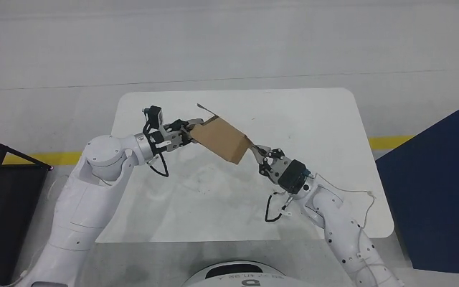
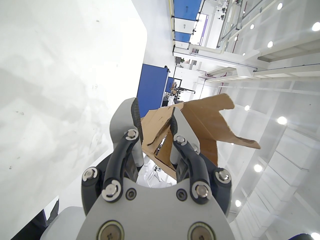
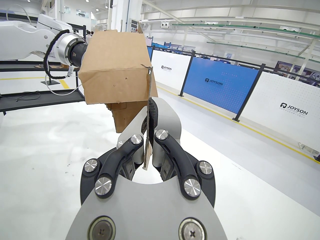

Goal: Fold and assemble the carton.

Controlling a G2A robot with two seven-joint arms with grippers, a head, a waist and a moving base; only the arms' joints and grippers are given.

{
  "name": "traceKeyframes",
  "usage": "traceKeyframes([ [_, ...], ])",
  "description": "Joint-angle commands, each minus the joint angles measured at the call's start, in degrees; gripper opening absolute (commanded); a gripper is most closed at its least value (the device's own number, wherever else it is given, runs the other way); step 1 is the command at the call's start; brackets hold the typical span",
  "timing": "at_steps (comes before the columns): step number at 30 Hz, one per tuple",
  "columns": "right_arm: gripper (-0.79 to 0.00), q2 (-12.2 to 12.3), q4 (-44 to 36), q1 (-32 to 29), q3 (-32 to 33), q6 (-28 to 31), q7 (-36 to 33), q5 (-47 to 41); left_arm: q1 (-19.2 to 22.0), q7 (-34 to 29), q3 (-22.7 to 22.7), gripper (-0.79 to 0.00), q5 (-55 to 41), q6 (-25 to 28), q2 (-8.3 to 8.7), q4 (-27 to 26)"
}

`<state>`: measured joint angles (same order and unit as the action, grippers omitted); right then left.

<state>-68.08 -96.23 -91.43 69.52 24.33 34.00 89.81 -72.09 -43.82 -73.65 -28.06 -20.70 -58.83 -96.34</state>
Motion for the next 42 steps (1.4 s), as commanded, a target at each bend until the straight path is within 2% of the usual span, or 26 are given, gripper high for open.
traceKeyframes([
  [1, -0.785, 0.1, 0.0, 0.1, -0.1, 0.5, -0.8, 0.2, 0.4, -1.8, 0.2, -0.754, 0.0, 1.3, 0.02, 0.5],
  [2, -0.785, 0.1, 0.0, 0.2, -0.1, 0.6, -1.4, 0.1, 0.4, -1.8, 0.2, -0.785, 0.0, 1.3, 0.02, 0.5],
  [7, -0.785, 0.0, 0.7, 0.7, 0.3, -0.1, -4.2, -2.2, 0.4, -1.8, 0.2, -0.785, 0.0, 1.3, 0.02, 0.5],
  [8, -0.714, 0.0, 0.7, 0.7, 0.4, -0.1, -4.4, -2.6, 0.4, -1.8, 0.2, -0.785, 0.0, 1.3, 0.02, 0.5],
  [9, -0.696, 0.1, 0.7, 0.8, 0.4, -0.1, -4.5, -2.7, 0.4, -1.8, 0.2, -0.785, 0.0, 1.3, 0.02, 0.5],
  [11, -0.696, 0.1, 0.4, 0.7, 0.4, 0.1, -4.6, -2.9, 0.4, -1.8, 0.2, -0.785, 0.0, 1.3, 0.02, 0.5],
  [13, -0.733, 0.2, 0.2, 0.7, 0.6, 0.2, -4.7, -3.1, 0.4, -1.8, 0.2, -0.785, 0.0, 1.3, 0.02, 0.5],
  [14, -0.785, 0.2, 0.1, 0.6, 0.7, 0.2, -4.5, -3.4, 0.4, -1.8, 0.2, -0.785, 0.0, 1.3, 0.02, 0.5],
  [18, -0.76, 0.3, -0.2, 0.3, 1.3, 0.2, -4.1, -4.0, 0.4, -1.8, 0.2, -0.785, 0.0, 1.3, 0.02, 0.5],
  [27, -0.785, 0.6, -0.5, 0.3, 1.5, 2.0, -3.8, -4.6, 0.4, -1.8, 0.2, -0.773, 0.0, 1.3, 0.02, 0.5],
  [28, -0.785, 0.6, -0.4, 0.3, 1.4, 2.3, -3.7, -4.8, 0.4, -1.8, 0.2, -0.468, 0.0, 1.3, 0.02, 0.5],
  [29, -0.785, 0.6, -0.3, 0.4, 1.3, 2.8, -3.5, -5.2, 0.4, -1.8, 0.2, -0.012, 0.0, 1.3, 0.02, 0.5],
  [35, -0.785, 0.7, 0.1, 0.9, 1.8, 2.9, -3.5, -5.9, 0.4, -1.8, 0.2, 0.0, 0.0, 1.3, 0.02, 0.5],
  [38, -0.785, 0.8, -0.3, 0.6, 3.0, -1.5, -5.3, -4.1, 0.0, -1.0, -0.1, 0.0, -1.1, 1.8, -0.05, 0.4],
  [42, -0.785, 0.8, -1.2, -0.5, 4.6, -7.0, -6.8, -3.6, -2.7, -0.2, -2.4, 0.0, -4.0, 2.3, 0.12, -1.2],
])
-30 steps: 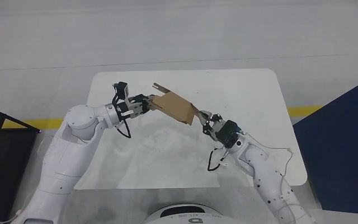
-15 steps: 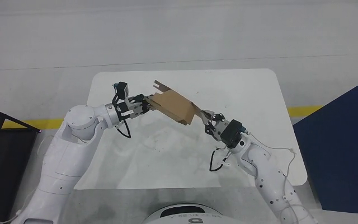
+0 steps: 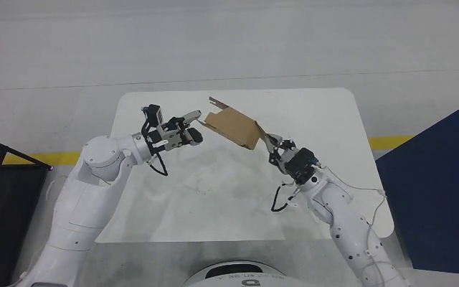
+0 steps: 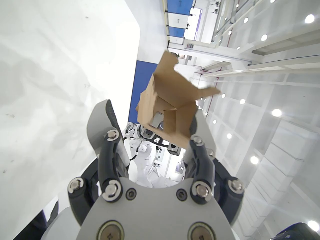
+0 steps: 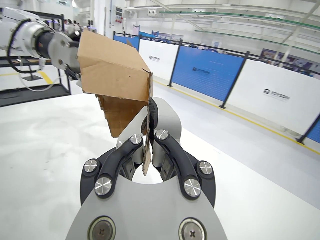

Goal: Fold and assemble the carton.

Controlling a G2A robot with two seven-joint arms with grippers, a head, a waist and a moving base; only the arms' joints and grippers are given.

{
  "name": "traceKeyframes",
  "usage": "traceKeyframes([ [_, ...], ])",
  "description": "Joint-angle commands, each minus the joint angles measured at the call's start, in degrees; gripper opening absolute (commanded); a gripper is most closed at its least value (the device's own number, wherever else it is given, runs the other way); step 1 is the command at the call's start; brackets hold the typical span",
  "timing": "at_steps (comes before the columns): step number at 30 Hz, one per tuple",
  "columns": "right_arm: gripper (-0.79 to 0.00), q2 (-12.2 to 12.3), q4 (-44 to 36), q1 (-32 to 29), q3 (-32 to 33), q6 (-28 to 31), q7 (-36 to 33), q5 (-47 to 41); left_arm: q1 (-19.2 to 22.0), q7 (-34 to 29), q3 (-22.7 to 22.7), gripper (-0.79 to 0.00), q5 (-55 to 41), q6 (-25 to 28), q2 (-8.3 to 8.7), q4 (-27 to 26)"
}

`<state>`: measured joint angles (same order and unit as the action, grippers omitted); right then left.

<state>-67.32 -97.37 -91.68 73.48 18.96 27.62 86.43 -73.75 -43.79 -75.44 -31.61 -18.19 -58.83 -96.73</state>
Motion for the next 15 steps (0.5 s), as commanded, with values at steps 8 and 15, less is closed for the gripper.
traceKeyframes([
  [8, -0.785, -0.1, -2.2, -1.7, 1.4, -8.7, -4.3, 2.4, -4.1, 1.6, 3.1, 0.0, -3.4, 0.7, -0.52, -9.4],
  [15, -0.785, -0.3, -4.5, -3.0, -0.1, -11.3, -4.8, 4.7, 1.6, 16.4, 12.6, 0.0, -3.0, -2.7, -2.96, -7.6],
])
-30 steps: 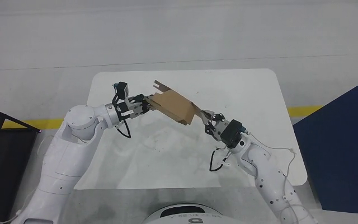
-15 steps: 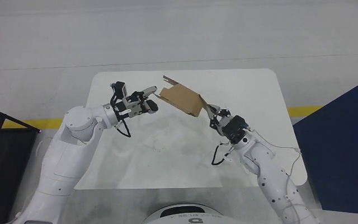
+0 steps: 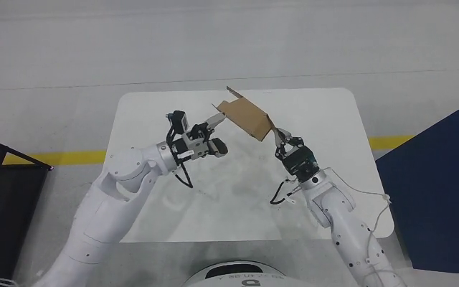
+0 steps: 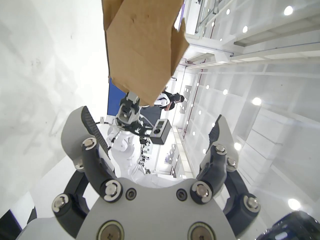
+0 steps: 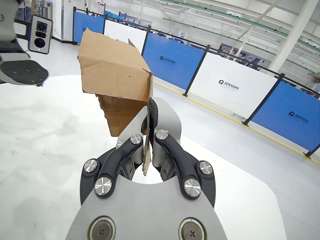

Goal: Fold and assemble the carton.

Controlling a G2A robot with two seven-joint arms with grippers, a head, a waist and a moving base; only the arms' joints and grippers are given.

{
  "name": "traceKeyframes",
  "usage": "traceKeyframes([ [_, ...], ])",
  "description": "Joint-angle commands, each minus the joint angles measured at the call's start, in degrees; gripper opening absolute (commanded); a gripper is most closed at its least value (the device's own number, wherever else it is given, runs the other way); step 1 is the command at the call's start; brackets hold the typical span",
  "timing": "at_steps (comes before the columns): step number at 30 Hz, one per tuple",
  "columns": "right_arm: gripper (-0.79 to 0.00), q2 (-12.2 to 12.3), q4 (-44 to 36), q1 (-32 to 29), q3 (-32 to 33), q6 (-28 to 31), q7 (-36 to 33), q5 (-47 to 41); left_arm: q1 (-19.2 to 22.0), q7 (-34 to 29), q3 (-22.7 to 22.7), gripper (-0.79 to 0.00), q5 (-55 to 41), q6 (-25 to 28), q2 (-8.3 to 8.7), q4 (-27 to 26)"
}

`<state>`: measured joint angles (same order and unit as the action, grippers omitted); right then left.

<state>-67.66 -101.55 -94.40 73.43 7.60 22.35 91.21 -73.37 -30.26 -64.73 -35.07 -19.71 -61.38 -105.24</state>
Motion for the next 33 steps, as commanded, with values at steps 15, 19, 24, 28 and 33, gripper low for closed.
traceKeyframes([
  [15, -0.785, 0.8, -1.3, -4.0, 2.5, 11.0, 9.7, -5.2, 6.0, 11.5, 9.1, 0.0, 4.5, -5.1, -2.79, 5.3],
  [19, -0.785, 1.0, -1.0, -4.1, 3.2, 11.4, 9.9, -5.4, 4.1, 11.7, 8.1, 0.0, 4.3, -5.1, -2.65, 2.6],
  [24, -0.785, 1.1, -1.0, -4.3, 3.7, 12.0, 10.4, -5.7, 0.7, 10.8, 6.0, 0.0, 5.8, -7.2, -1.95, -0.4],
  [28, -0.785, 1.2, -1.0, -4.3, 3.9, 13.7, 11.4, -6.0, 0.2, 10.3, 5.9, 0.0, 6.8, -7.8, -1.9, 1.0],
  [33, -0.785, 1.4, -0.9, -4.9, 4.5, 15.2, 13.0, -7.3, 0.1, 8.6, 6.1, 0.0, 4.2, -6.8, -2.25, 1.2],
])
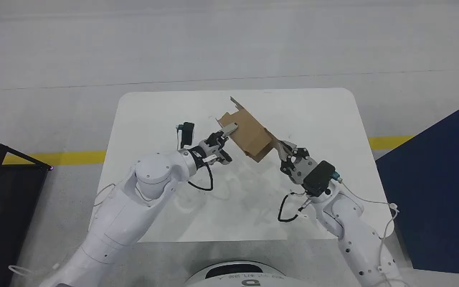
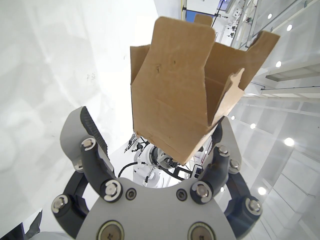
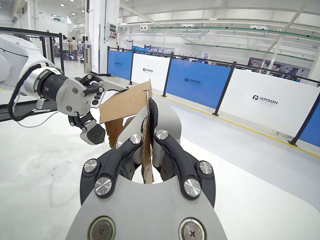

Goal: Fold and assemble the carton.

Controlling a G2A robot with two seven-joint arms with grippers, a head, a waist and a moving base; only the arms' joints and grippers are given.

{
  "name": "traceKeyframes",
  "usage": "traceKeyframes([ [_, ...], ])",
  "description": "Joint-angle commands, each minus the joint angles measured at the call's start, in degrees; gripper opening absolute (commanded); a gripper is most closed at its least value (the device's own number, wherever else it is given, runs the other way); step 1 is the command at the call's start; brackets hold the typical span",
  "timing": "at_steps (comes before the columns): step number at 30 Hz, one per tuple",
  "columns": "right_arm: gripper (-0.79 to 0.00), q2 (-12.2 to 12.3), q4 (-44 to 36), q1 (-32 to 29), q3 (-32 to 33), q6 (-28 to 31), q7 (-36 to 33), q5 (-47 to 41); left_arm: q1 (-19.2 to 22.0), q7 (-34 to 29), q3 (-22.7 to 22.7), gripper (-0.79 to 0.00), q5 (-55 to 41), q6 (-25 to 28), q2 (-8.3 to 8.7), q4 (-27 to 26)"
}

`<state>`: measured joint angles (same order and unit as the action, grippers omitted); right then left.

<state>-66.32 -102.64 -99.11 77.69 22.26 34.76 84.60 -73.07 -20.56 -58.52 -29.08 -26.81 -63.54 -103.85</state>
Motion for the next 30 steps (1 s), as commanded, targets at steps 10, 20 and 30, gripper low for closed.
traceKeyframes([
  [10, -0.785, 0.4, 6.2, 1.4, 1.6, 14.3, 11.6, -11.1, -9.8, -13.4, -16.7, 0.0, -19.3, 3.4, 1.75, -5.0],
  [20, -0.785, 0.3, 11.1, 7.5, -1.1, 29.9, 17.2, -16.3, -18.6, -20.9, -27.4, 0.0, -26.8, 9.0, 2.63, -6.5],
  [30, -0.785, 0.0, 12.9, 8.1, -3.1, 32.8, 14.3, -24.7, -12.7, -21.4, -23.1, 0.0, -29.6, 9.3, 1.9, 0.3],
])
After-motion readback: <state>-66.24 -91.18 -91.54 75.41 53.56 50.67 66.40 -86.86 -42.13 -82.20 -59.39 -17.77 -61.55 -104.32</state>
